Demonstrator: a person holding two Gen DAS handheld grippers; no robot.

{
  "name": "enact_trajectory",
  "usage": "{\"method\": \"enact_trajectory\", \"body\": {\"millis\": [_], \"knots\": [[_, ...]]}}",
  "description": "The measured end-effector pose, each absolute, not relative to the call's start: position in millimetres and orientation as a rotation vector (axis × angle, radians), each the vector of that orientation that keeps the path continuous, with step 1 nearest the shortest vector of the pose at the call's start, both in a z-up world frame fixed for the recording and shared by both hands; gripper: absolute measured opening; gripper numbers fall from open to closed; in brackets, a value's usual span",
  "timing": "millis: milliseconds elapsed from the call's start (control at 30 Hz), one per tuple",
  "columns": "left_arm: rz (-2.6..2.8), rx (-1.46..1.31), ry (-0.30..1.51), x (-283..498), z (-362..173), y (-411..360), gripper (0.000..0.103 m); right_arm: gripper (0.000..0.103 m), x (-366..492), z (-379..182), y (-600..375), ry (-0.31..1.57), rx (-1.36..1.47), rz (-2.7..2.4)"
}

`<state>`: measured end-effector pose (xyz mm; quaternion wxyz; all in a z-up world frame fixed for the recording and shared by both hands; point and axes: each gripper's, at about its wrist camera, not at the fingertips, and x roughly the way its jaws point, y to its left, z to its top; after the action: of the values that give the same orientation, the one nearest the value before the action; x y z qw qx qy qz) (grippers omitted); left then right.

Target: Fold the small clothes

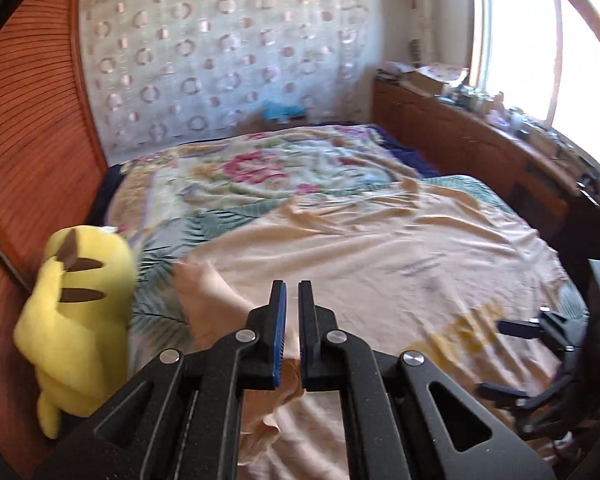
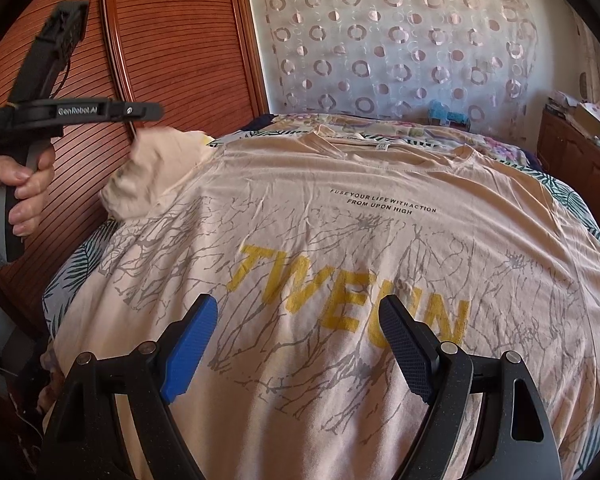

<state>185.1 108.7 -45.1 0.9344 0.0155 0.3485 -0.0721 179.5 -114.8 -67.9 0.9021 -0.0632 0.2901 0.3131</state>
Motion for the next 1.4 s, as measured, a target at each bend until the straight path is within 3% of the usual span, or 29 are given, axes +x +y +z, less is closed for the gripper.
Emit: {"method": "enact_trajectory", "body": {"millis": [100, 167, 233, 267, 533, 600, 833, 1000, 1033, 1067, 1100, 1400], "knots": [[-0.178, 0.041, 0.705, 168.0, -44.9, 104.1, 0.03, 0.084, 178.5, -67.6, -115.2, 0.6, -0.129, 0.652], [-0.187, 0.044, 0.705, 158.9, -46.4, 108.2, 0.059, 0.084, 178.6, -67.7, -114.8, 0.598, -0.13, 0.653], [-0.171, 0.049, 0.704, 152.4, -48.1, 111.3, 0.079, 0.084, 179.3, -66.7, -115.3, 0.597, -0.131, 0.653], [-0.154, 0.051, 0.706, 149.7, -50.2, 115.3, 0.082, 0.084, 178.9, -67.2, -114.9, 0.597, -0.133, 0.654], [-0.036, -0.007, 0.845, 148.2, -111.9, 164.6, 0.082, 0.084, 176.6, -61.8, -115.7, 0.597, -0.138, 0.673], [-0.018, -0.037, 0.886, 149.5, -127.9, 175.8, 0.082, 0.07, 173.1, -56.5, -110.4, 0.572, -0.16, 0.698], [-0.01, -0.042, 0.919, 149.6, -151.1, 183.7, 0.083, 0.069, 172.1, -34.9, -74.9, 0.469, -0.276, 0.754], [-0.014, -0.034, 0.875, 147.3, -153.9, 183.6, 0.087, 0.068, 199.8, -30.8, -44.5, 0.524, -0.273, 0.818], [-0.016, -0.035, 0.876, 147.3, -152.9, 184.7, 0.088, 0.064, 205.8, -32.1, -38.5, 0.54, -0.274, 0.839], [-0.018, -0.034, 0.876, 147.3, -152.8, 185.1, 0.088, 0.052, 212.3, -34.4, -32.2, 0.559, -0.278, 0.859], [-0.017, -0.033, 0.875, 146.9, -152.8, 185.2, 0.088, 0.046, 218.9, -36.8, -26.5, 0.578, -0.285, 0.871], [-0.01, -0.041, 0.869, 145.5, -152.5, 186.8, 0.088, 0.043, 253.0, -54.3, 43.2, 0.635, -0.391, 0.946]]}}
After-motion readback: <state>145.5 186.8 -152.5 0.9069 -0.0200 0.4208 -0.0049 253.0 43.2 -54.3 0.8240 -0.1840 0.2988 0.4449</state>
